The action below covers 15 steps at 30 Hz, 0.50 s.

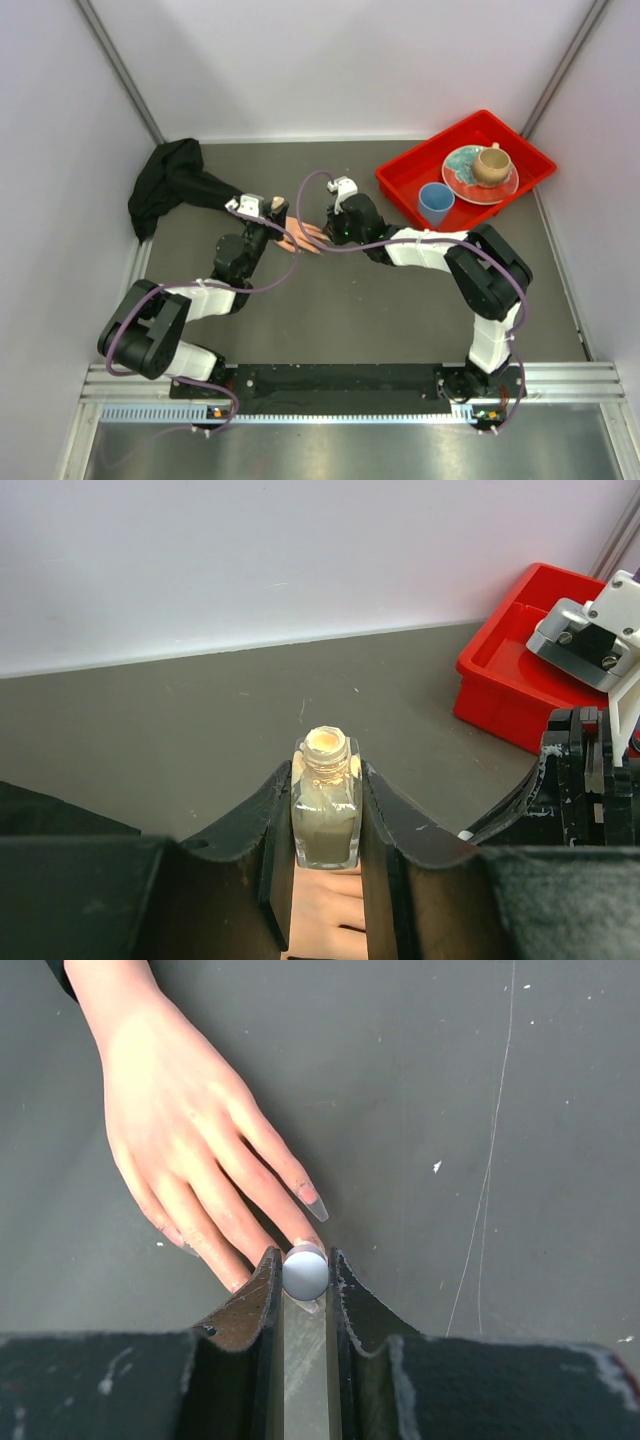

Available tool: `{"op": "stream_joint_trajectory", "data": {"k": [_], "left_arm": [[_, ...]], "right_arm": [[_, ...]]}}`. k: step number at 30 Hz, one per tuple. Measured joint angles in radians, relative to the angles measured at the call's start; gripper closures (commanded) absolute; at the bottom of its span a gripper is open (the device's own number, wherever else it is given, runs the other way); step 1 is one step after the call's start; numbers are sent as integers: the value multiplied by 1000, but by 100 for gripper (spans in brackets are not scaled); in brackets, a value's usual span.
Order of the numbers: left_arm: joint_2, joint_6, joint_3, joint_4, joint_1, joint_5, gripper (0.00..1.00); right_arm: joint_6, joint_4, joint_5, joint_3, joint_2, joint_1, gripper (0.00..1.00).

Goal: Paint the nails

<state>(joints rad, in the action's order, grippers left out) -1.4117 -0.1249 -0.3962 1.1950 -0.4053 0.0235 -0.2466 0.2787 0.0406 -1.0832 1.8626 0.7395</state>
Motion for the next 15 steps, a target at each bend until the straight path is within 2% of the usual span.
{"op": "stream_joint_trajectory", "data": {"k": [15], "left_arm": [[0,0,-1,-1,0,0,100]], "right_arm": [[0,-20,3,-19,40,0,100]]}}
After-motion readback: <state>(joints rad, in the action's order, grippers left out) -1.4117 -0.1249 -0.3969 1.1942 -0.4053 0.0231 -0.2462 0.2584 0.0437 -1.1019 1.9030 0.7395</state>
